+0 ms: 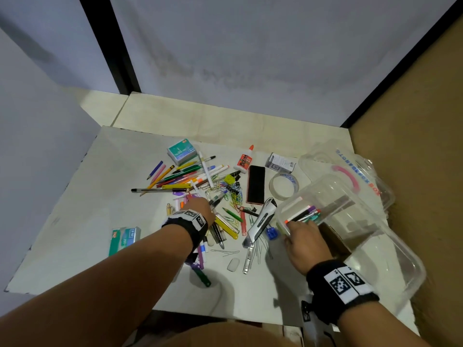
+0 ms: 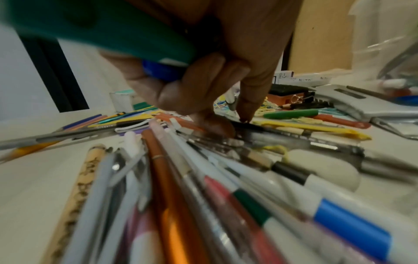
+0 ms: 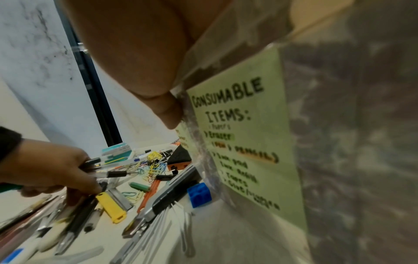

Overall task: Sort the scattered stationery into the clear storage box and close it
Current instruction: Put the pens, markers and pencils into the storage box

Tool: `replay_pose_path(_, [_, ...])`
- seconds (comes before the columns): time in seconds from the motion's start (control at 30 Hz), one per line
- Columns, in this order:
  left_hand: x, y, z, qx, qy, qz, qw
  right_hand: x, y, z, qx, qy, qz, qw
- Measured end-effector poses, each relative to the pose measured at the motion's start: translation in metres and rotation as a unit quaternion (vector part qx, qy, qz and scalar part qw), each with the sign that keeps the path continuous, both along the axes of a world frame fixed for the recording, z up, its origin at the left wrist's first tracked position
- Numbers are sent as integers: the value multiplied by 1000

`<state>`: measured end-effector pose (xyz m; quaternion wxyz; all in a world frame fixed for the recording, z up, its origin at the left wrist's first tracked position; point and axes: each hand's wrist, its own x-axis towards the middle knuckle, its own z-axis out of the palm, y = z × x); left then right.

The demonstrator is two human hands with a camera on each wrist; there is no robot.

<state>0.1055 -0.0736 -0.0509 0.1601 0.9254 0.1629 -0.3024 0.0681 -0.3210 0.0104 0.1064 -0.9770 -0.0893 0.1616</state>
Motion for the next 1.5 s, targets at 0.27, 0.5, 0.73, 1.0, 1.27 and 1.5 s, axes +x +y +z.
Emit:
replay_pose_path(0.27, [1,0,3,3,9,53,999,-5,-6,9,35,49,15,998])
replay_pose_path(0.5, [1,5,23,-81,-51,111,989,-4,-8,26,31,55,-3,998])
replay_pose_path(0.73, [1,-3,65,-262,-130,179,939,10,10,48,11,4,-59,998])
replay_pose_path(1.0, [-2,-44,98,-265,-95,26,959,21,14,69,176,26,-55,983])
replay_pose_path(1.27, [-3,-94,114,-259,-31,-137,956,9,-9,63,391,45,-174,903])
replay_pose_path(1.5, [-1,-135,123,-260,-15,-192,946,7,-41,64,416,30,-223,881])
